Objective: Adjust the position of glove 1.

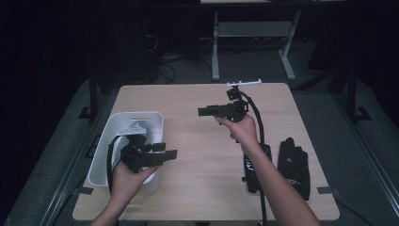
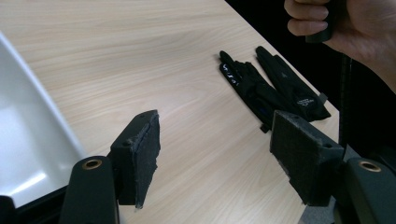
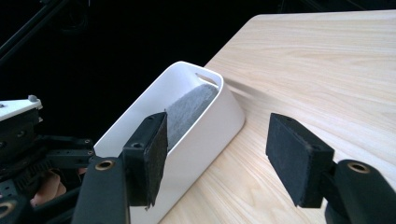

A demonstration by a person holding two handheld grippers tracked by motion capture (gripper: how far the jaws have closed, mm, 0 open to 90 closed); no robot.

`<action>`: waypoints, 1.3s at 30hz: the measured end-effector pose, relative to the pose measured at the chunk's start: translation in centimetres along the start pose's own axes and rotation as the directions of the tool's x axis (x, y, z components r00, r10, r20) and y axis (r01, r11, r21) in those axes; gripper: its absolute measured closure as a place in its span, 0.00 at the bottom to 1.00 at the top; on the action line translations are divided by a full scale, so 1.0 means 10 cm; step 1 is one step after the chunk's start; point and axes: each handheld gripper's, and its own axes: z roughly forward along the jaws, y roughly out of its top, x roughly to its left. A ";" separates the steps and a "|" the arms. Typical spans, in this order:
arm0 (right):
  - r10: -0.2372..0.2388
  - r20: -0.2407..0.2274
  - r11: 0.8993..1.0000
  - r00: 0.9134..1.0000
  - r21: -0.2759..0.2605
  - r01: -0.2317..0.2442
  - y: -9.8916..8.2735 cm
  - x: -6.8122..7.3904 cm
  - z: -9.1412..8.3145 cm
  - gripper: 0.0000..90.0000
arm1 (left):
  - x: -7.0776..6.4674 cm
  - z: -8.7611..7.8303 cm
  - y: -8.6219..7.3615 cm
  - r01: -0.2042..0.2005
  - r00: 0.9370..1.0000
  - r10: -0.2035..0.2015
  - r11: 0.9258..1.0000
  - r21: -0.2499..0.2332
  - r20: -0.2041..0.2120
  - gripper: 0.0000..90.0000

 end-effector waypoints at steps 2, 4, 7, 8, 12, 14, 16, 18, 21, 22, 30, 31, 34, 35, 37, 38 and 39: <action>0.000 0.005 1.000 1.000 -0.005 0.000 -0.01 -0.02 -0.06 0.43 | -0.02 0.04 0.01 -0.005 1.000 0.005 1.000 0.005 0.009 0.37; -0.001 0.014 1.000 1.000 -0.010 0.001 -0.02 -0.03 -0.12 0.43 | -0.04 0.07 0.01 -0.001 1.000 0.001 1.000 0.005 0.020 0.37; 0.001 0.025 1.000 1.000 -0.012 0.000 -0.04 -0.05 -0.21 0.43 | -0.09 0.14 0.01 -0.001 0.999 0.001 1.000 0.009 0.034 0.37; -0.002 0.030 1.000 1.000 -0.016 0.002 -0.04 -0.06 -0.24 0.43 | -0.10 0.16 0.02 -0.004 0.999 0.003 1.000 0.010 0.037 0.37; 0.001 0.045 1.000 0.999 -0.016 0.000 -0.08 -0.09 -0.35 0.42 | -0.15 0.24 0.02 -0.005 0.999 0.004 1.000 0.018 0.054 0.37; 0.005 0.050 1.000 0.999 -0.021 -0.004 -0.10 -0.11 -0.41 0.42 | -0.18 0.28 0.03 -0.011 0.998 0.009 1.000 0.023 0.061 0.36; 0.007 0.055 1.000 0.998 -0.024 -0.006 -0.13 -0.14 -0.47 0.42 | -0.21 0.32 0.04 -0.013 0.998 0.011 1.000 0.025 0.067 0.36; 0.011 0.064 1.000 0.998 -0.021 -0.009 -0.16 -0.16 -0.52 0.42 | -0.24 0.36 0.05 -0.020 0.997 0.018 0.999 0.029 0.075 0.36; 0.027 0.070 0.999 0.997 -0.025 -0.025 -0.22 -0.22 -0.62 0.42 | -0.27 0.42 0.06 -0.030 0.996 0.027 0.999 0.038 0.082 0.36; 0.028 0.076 0.999 0.997 -0.024 -0.027 -0.23 -0.23 -0.64 0.42 | -0.28 0.44 0.07 -0.032 0.996 0.028 0.999 0.043 0.087 0.36; 0.045 0.093 0.998 0.995 -0.037 -0.042 -0.36 -0.33 -0.84 0.42 | -0.41 0.63 0.07 -0.051 0.991 0.041 0.996 0.069 0.127 0.36; 0.044 0.098 0.999 0.994 -0.034 -0.041 -0.38 -0.34 -0.86 0.42 | -0.43 0.65 0.07 -0.058 0.990 0.048 0.995 0.076 0.133 0.36; 0.044 0.111 0.998 0.993 -0.043 -0.039 -0.44 -0.38 -0.95 0.43 | -0.49 0.73 0.08 -0.072 0.987 0.058 0.994 0.085 0.151 0.36; 0.049 0.117 0.998 0.992 -0.046 -0.044 -0.47 -0.40 -0.99 0.43 | -0.50 0.75 0.08 -0.073 0.986 0.059 0.994 0.087 0.154 0.35; 0.057 0.123 0.997 0.991 -0.049 -0.052 -0.51 -0.43 -1.04 0.43 | -0.53 0.80 0.08 -0.077 0.985 0.061 0.993 0.090 0.163 0.35; 0.062 0.127 0.997 0.990 -0.047 -0.056 -0.53 -0.45 -1.06 0.43 | -0.54 0.82 0.08 -0.079 0.984 0.063 0.992 0.094 0.168 0.35; 0.063 0.130 0.997 0.990 -0.049 -0.057 -0.55 -0.46 -1.08 0.43 | -0.56 0.85 0.08 -0.080 0.983 0.062 0.992 0.099 0.172 0.35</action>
